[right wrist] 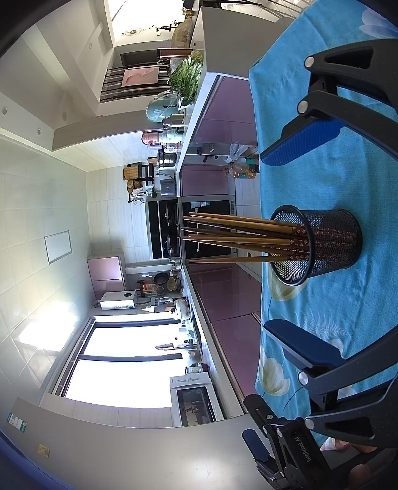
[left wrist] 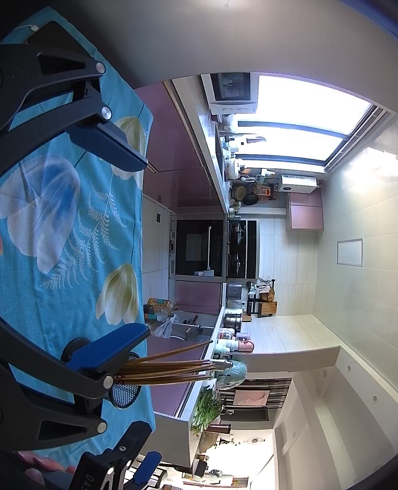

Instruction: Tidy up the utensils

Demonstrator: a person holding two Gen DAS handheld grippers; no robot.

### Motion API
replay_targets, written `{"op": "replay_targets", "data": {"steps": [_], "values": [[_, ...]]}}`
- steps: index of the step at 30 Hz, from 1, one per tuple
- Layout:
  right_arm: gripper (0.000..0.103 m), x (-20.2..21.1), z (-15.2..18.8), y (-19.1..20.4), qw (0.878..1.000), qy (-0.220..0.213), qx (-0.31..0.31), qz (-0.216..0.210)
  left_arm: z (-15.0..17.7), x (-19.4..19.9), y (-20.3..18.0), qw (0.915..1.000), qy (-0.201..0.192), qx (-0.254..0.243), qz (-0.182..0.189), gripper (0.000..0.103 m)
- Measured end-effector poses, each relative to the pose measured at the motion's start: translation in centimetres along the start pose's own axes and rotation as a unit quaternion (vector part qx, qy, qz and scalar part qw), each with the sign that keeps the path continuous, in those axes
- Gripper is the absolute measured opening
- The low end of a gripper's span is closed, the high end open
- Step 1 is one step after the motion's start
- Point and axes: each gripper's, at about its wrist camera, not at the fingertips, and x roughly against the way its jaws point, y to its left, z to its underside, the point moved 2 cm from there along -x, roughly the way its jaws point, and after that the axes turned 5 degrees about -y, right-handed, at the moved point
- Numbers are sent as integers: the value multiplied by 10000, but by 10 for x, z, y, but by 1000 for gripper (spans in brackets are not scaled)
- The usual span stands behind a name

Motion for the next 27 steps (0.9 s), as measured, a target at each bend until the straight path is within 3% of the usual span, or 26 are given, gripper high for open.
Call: {"op": "replay_targets", "data": {"steps": [27], "values": [[97,-1,2,-1,10000,44,-7,13,1,-1,1,10000,53,39,-32,98]]}}
